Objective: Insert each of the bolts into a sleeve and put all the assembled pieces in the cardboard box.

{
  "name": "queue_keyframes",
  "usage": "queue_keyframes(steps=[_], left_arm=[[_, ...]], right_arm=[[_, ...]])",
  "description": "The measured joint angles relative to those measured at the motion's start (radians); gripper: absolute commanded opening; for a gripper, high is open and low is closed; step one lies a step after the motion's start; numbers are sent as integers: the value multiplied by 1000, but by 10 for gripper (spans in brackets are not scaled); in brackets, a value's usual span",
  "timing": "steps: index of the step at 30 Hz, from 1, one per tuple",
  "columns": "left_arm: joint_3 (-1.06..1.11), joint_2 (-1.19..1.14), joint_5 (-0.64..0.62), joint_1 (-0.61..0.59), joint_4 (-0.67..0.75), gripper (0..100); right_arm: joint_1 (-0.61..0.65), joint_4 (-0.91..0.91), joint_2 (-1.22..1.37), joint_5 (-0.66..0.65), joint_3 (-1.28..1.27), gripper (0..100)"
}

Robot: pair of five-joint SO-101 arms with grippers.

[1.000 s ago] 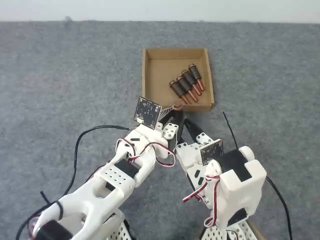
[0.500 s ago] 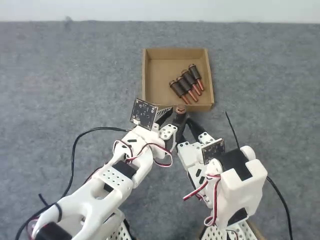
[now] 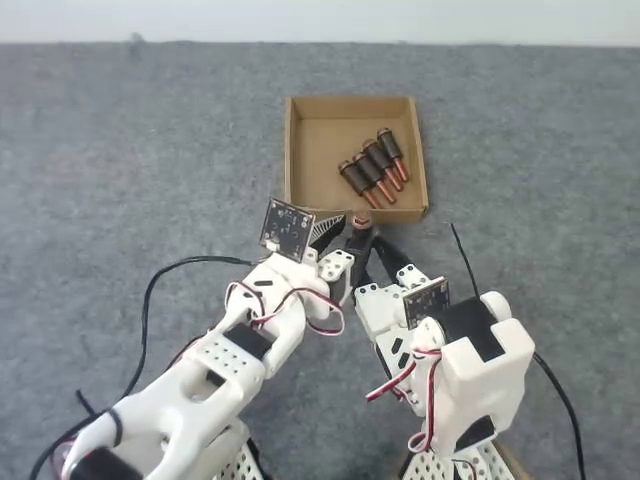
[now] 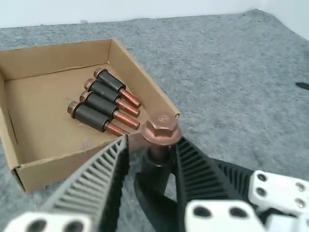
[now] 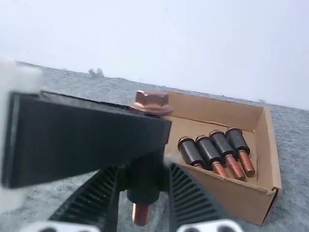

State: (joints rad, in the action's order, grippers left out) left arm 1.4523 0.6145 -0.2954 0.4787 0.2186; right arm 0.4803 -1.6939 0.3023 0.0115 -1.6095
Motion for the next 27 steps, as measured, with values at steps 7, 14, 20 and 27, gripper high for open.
queue_keyframes(steps=[7, 14, 20, 27], left_arm=[[95, 212, 8, 5, -68, 135], [98, 425, 8, 5, -272, 135], [98, 638, 8, -2, -460, 131], [98, 921, 8, -132, -709, 130]], right_arm=[[-11, -5, -5, 0, -2, 7], [-11, -5, -5, 0, -2, 7], [-11, -5, -5, 0, -2, 7], [-11, -5, -5, 0, -2, 7]])
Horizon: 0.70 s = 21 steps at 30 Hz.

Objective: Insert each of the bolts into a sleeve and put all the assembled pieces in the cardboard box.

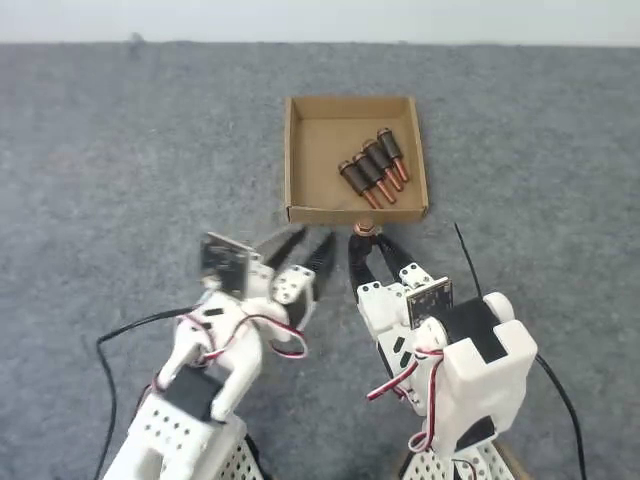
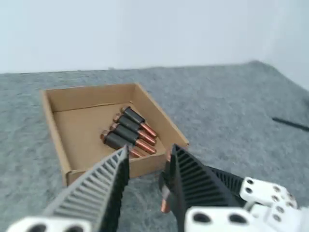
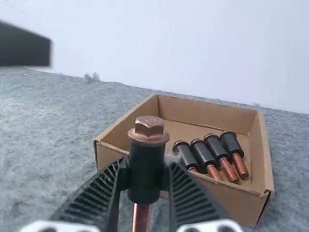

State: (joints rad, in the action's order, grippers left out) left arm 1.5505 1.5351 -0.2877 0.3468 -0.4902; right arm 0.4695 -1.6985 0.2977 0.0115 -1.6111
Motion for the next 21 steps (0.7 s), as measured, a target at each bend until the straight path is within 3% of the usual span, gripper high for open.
queue_keyframes(steps=[9, 18, 21], left_arm=[[63, 267, 0, -253, -321, 130], [147, 269, 6, -534, -371, 130], [147, 269, 80, -580, -453, 130]], right_arm=[[0, 0, 0, 0, 0, 7], [0, 0, 0, 0, 0, 7], [0, 0, 0, 0, 0, 7]])
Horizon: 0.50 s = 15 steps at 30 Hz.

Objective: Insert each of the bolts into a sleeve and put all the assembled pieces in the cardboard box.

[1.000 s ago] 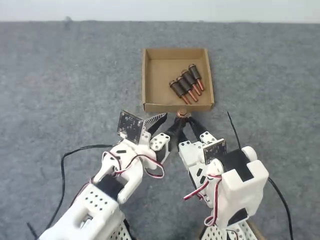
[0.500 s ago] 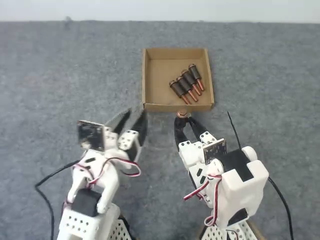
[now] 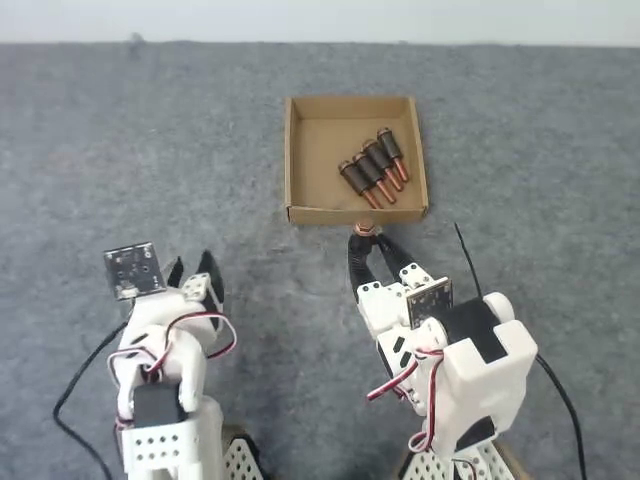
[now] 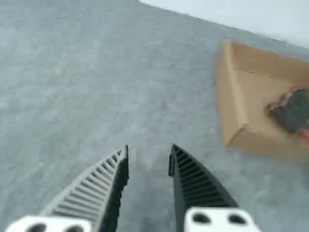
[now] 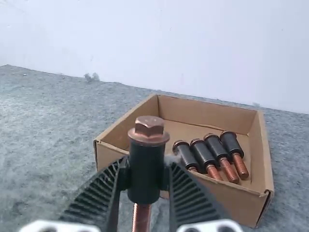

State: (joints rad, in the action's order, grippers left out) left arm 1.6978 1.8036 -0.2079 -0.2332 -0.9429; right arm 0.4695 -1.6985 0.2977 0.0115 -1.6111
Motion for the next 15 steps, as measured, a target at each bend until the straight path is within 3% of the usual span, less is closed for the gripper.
queue_keyframes(steps=[6, 11, 15], left_arm=[[0, 0, 87, -75, -75, 70], [0, 0, 279, -84, -143, 10], [0, 0, 310, -87, -147, 10]], right_arm=[[0, 0, 0, 0, 0, 7], [-31, 0, 0, 0, 0, 7], [-40, 0, 0, 0, 0, 7]])
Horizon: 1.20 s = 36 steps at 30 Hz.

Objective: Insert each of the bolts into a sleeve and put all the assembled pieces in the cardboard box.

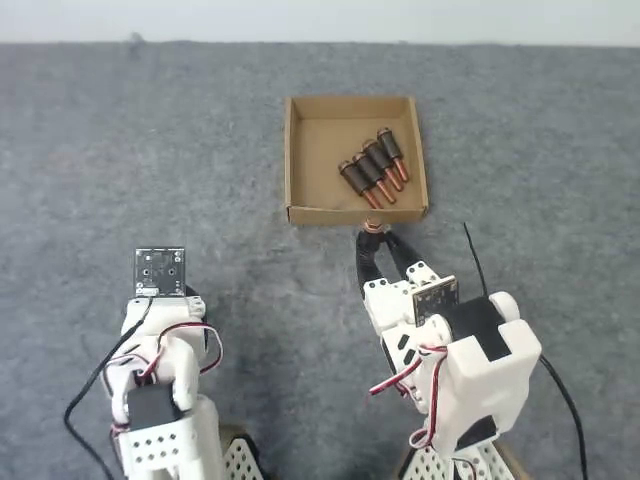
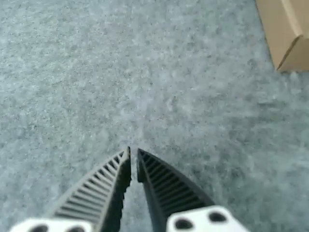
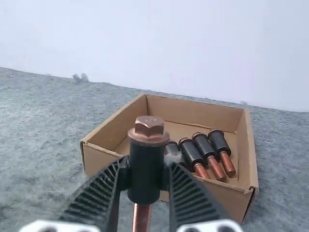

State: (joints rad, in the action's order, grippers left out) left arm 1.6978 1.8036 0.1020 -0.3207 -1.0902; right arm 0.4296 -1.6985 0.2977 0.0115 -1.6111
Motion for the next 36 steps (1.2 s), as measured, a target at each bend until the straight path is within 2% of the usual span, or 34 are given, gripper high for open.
queue_keyframes(steps=[9, 13, 18, 26, 31, 36], left_arm=[[0, 0, 8, 0, -11, 11], [0, 0, 8, 0, -11, 11], [0, 0, 8, 0, -11, 11], [0, 0, 8, 0, -11, 11], [0, 0, 8, 0, -11, 12], [0, 0, 8, 0, -11, 12]], right_arm=[[0, 3, -64, 0, -14, 6], [0, 126, -183, 0, -23, 6], [-23, 443, -388, 0, -3, 6], [-95, 1165, -686, 0, 235, 7], [-138, 1485, -697, 0, 451, 8], [-176, 1740, -535, 0, 760, 8]])
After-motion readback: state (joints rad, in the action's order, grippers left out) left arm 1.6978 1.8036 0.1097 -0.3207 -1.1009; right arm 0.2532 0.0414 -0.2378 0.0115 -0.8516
